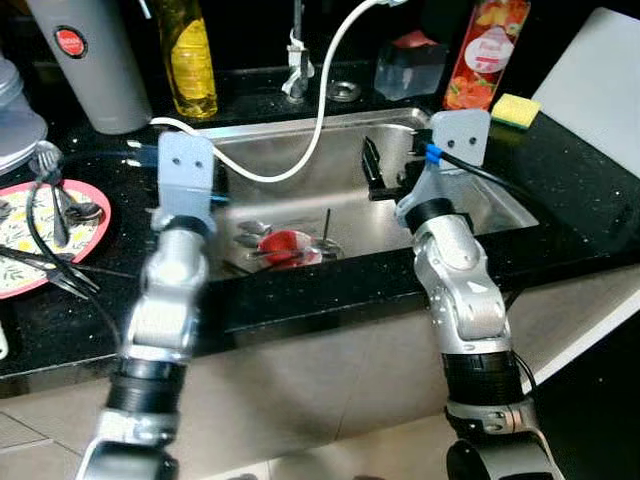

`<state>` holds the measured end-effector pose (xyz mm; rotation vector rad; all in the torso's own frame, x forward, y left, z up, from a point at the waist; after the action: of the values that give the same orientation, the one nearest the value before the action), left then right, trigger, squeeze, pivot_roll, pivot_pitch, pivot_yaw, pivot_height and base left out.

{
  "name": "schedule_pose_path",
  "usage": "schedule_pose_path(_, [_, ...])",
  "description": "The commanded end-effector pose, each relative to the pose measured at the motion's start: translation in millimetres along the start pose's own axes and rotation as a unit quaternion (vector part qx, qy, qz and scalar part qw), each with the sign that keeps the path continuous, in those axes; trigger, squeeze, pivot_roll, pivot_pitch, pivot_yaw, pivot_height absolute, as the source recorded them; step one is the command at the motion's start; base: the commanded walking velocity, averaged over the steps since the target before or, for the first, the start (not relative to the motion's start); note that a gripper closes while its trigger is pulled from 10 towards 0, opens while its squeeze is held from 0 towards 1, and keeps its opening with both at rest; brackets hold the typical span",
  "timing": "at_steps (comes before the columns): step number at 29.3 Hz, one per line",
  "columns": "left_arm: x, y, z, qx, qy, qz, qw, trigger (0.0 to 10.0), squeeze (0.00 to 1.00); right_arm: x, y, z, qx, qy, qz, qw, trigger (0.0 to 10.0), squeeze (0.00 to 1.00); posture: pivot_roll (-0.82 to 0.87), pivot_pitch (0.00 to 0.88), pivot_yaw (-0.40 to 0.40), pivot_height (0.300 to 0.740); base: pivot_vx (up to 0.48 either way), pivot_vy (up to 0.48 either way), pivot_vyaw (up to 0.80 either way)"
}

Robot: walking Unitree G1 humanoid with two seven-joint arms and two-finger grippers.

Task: Kitchen organization

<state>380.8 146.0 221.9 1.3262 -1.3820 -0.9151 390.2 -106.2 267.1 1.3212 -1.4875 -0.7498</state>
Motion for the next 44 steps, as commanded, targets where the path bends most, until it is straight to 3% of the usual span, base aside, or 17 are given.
schedule_pose_path(1, [6.9,-2,6.1,-0.009,-0.001,0.022,1.0,10.0,0.0,4.1,3,-2.8,0.008,-0.01,-0.002,1.0,10.0,0.0,0.04,0.0,0.031,0.74,0.0,0.0,0.0])
schedule_pose_path(6, [9.0,0,13.0,-0.002,-0.016,0.006,1.0,10.0,0.0,2.0,-5,0.8,-0.001,-0.019,-0.009,1.0,10.0,0.0,0.06,0.0,0.04,0.74,0.0,0.0,0.0])
schedule_pose_path(11, [-10.8,7,16.7,-0.001,0.019,-0.002,1.0,10.0,0.0,-8.7,-5,6.1,-0.001,-0.007,-0.015,1.0,10.0,0.0,0.06,0.0,0.054,0.74,0.0,0.0,0.0])
schedule_pose_path(13, [-44.0,4,18.8,-0.02,0.097,-0.012,0.995,10.0,0.0,-8.8,-5,6.1,-0.001,-0.007,-0.013,1.0,10.0,0.0,0.05,0.0,0.073,0.74,0.0,0.0,0.0])
schedule_pose_path(14, [-44.0,4,18.8,-0.02,0.097,-0.012,0.995,10.0,0.0,-8.8,-5,6.1,-0.001,-0.007,-0.013,1.0,10.0,0.0,0.05,0.0,0.073,0.74,0.0,0.0,0.0])
schedule_pose_path(15, [-76.9,-2,26.1,-0.05,0.179,-0.005,0.983,10.0,0.0,-2.6,-7,4.8,-0.001,-0.017,-0.009,1.0,10.0,0.0,0.05,0.0,0.086,0.74,0.0,0.0,0.0])
schedule_pose_path(17, [-90.7,-5,30.6,-0.063,0.213,0.019,0.975,10.0,0.0,4.8,-6,3.9,0.001,-0.027,-0.006,1.0,10.0,0.0,0.05,0.0,0.094,0.74,0.0,0.0,0.0])
schedule_pose_path(20, [-93.9,-2,32.3,-0.058,0.22,0.018,0.974,10.0,0.0,8.2,-7,4.0,0.001,-0.032,-0.003,0.999,10.0,0.0,0.05,0.0,0.094,0.74,0.0,0.0,0.0])
schedule_pose_path(25, [-75.4,23,46.1,-0.001,0.182,-0.009,0.983,10.0,0.0,7.5,-14,7.7,-0.006,-0.03,0.0,1.0,10.0,0.0,0.06,0.0,0.076,0.74,0.0,0.0,0.0])
schedule_pose_path(31, [-74.1,42,61.9,0.035,0.201,0.004,0.979,10.0,0.0,1.3,-8,4.8,0.001,-0.015,-0.002,1.0,10.0,0.0,0.08,0.0,0.057,0.74,0.0,0.0,0.0])
schedule_pose_path(35, [-111.0,30,80.5,-0.006,0.305,0.073,0.95,10.0,0.0,0.0,-4,1.6,0.006,-0.01,-0.002,1.0,10.0,0.0,0.09,0.0,0.054,0.74,0.0,0.0,0.0])
schedule_pose_path(36, [-111.0,30,80.5,-0.006,0.305,0.073,0.95,10.0,0.0,0.0,-4,1.6,0.006,-0.01,-0.002,1.0,10.0,0.0,0.09,0.0,0.054,0.74,0.0,0.0,0.0])
schedule_pose_path(38, [-141.7,31,95.5,-0.013,0.366,0.075,0.927,10.0,0.0,-0.8,-7,1.8,0.002,-0.006,-0.003,1.0,10.0,0.0,0.12,0.0,0.043,0.74,0.0,0.0,0.0])
schedule_pose_path(39, [-141.7,31,95.5,-0.013,0.366,0.075,0.927,10.0,0.0,-0.8,-7,1.8,0.002,-0.006,-0.003,1.0,10.0,0.0,0.12,0.0,0.043,0.74,0.0,0.0,0.0])
schedule_pose_path(41, [-175.3,31,108.0,-0.025,0.412,0.054,0.909,10.0,0.0,-5.7,-9,2.8,-0.002,0.001,-0.006,1.0,10.0,0.0,0.13,0.0,0.04,0.74,0.0,0.0,0.0])
schedule_pose_path(42, [-175.3,31,108.0,-0.025,0.412,0.054,0.909,10.0,0.0,-5.7,-9,2.8,-0.002,0.001,-0.006,1.0,10.0,0.0,0.13,0.0,0.04,0.74,0.0,0.0,0.0])
schedule_pose_path(44, [-194.6,28,113.8,-0.041,0.429,0.043,0.902,10.0,0.0,-9.4,-9,3.2,-0.001,0.007,-0.008,1.0,10.0,0.0,0.13,0.0,0.04,0.74,0.0,0.0,0.0])
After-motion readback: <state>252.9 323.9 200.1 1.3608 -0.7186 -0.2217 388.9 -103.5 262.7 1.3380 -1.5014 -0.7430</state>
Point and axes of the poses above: a point about 5 cm out from each wrist's last joint towards the gripper, its own z axis pointing back from the gripper into the wrist, its own y axis along the axis of the wrist's last joint, x = y × z, the point moved 6 cm from there along -z, pointing out of the wrist towards the gripper, and after that the axes turned 14 degrees about z, right-handed, at the moved point
